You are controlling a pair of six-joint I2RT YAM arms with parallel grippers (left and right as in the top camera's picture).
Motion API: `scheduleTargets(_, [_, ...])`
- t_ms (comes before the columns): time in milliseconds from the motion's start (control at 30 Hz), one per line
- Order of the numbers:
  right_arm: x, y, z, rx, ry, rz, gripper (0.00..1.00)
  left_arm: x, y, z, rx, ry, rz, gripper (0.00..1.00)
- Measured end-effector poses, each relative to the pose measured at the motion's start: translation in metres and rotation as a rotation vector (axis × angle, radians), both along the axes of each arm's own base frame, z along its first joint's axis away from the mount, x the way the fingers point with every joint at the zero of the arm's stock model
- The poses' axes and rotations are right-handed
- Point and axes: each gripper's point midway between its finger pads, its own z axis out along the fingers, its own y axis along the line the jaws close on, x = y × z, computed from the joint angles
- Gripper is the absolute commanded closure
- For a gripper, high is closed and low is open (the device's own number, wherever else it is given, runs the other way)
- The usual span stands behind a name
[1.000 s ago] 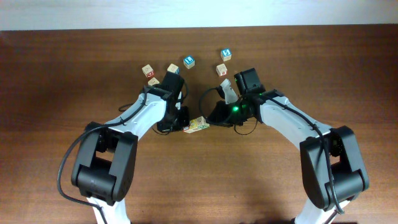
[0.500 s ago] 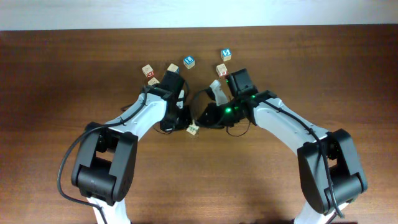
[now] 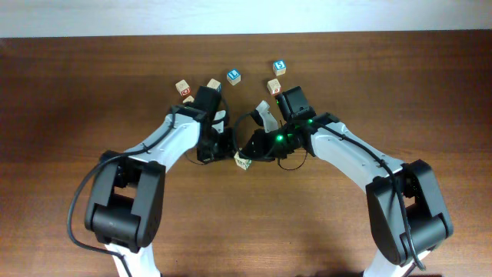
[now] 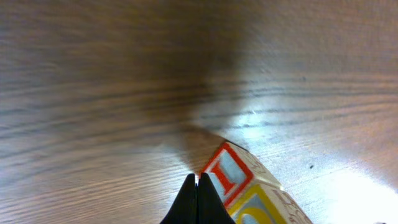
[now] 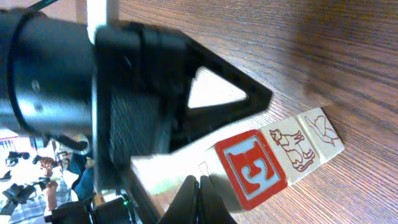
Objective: Rotate 3 blocks
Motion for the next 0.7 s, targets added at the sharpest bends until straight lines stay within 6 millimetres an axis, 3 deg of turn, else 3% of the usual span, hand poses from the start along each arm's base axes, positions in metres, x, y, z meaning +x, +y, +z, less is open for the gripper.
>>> scheduleTargets(167, [0.000, 0.000, 0.000, -0.004, 0.012, -0.013, 0.96, 0.016, 0.033, 0.001, -0.001, -0.002, 0.092, 1.00])
scheduleTargets(333, [0.004, -0.002, 0.000, -0.009, 0.011, -0.026, 0.96, 0.035, 0.053, 0.010, -0.009, -0.034, 0.151, 1.00])
scheduleTargets(700, [0.013, -0.010, 0.003, -0.004, 0.009, -0.053, 0.96, 0.038, 0.059, 0.010, -0.009, -0.035, 0.167, 1.00])
